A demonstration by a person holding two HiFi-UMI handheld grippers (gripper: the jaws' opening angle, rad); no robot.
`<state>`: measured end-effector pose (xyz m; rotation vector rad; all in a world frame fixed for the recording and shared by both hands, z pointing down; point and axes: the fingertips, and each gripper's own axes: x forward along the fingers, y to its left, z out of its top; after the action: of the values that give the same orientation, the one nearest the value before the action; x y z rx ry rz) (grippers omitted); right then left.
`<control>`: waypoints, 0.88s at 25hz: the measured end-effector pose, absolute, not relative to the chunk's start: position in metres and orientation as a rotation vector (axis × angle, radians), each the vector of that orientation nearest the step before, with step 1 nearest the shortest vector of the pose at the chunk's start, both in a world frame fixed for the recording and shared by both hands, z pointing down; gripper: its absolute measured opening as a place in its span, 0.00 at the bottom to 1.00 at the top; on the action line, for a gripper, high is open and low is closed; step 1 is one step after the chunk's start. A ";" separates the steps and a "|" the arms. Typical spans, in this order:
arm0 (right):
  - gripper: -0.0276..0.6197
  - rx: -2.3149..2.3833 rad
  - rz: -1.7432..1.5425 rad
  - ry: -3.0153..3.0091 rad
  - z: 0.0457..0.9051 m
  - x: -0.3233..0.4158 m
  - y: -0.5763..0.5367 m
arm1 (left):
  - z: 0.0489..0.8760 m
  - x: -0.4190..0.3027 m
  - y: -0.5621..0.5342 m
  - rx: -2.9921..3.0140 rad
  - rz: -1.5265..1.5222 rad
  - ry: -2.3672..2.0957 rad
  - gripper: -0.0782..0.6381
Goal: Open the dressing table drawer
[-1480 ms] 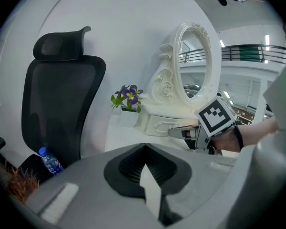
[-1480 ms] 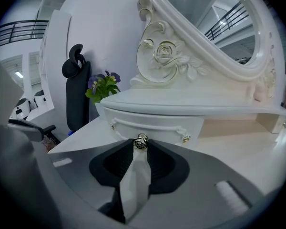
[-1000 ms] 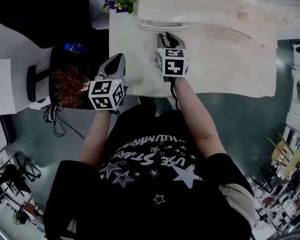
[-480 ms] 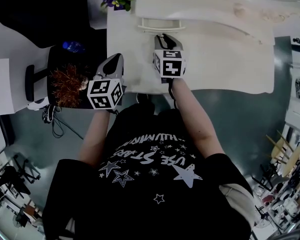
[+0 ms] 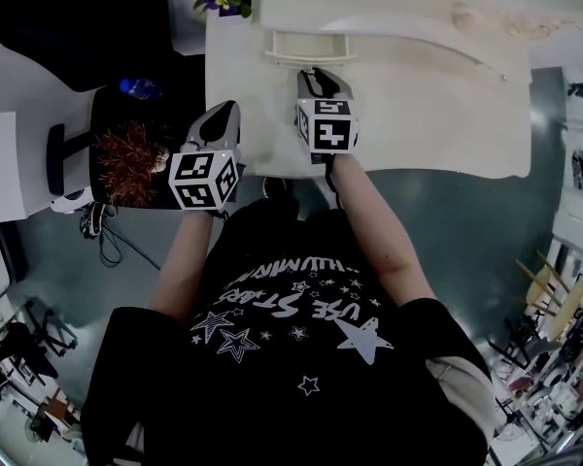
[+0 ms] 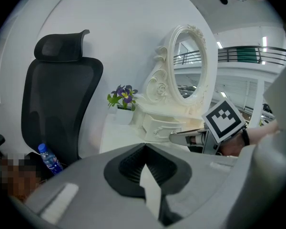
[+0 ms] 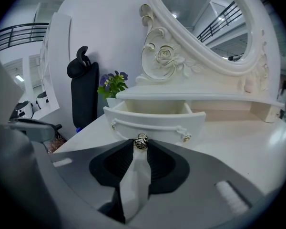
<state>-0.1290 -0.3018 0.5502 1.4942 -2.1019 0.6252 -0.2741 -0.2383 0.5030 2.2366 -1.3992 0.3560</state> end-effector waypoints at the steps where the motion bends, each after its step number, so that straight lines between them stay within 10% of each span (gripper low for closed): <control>1: 0.23 1.495 0.627 -2.101 0.550 -0.129 -0.300 | 0.503 -0.274 -0.237 2.236 0.356 -1.399 0.11; 22: 0.33 1.485 0.606 -2.107 0.543 -0.123 -0.281 | 0.497 -0.274 -0.221 2.221 0.311 -1.422 0.11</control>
<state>-0.1230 -0.2813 0.5427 1.4847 -2.1074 0.6060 -0.2743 -0.2207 0.4968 2.2206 -1.4217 0.3107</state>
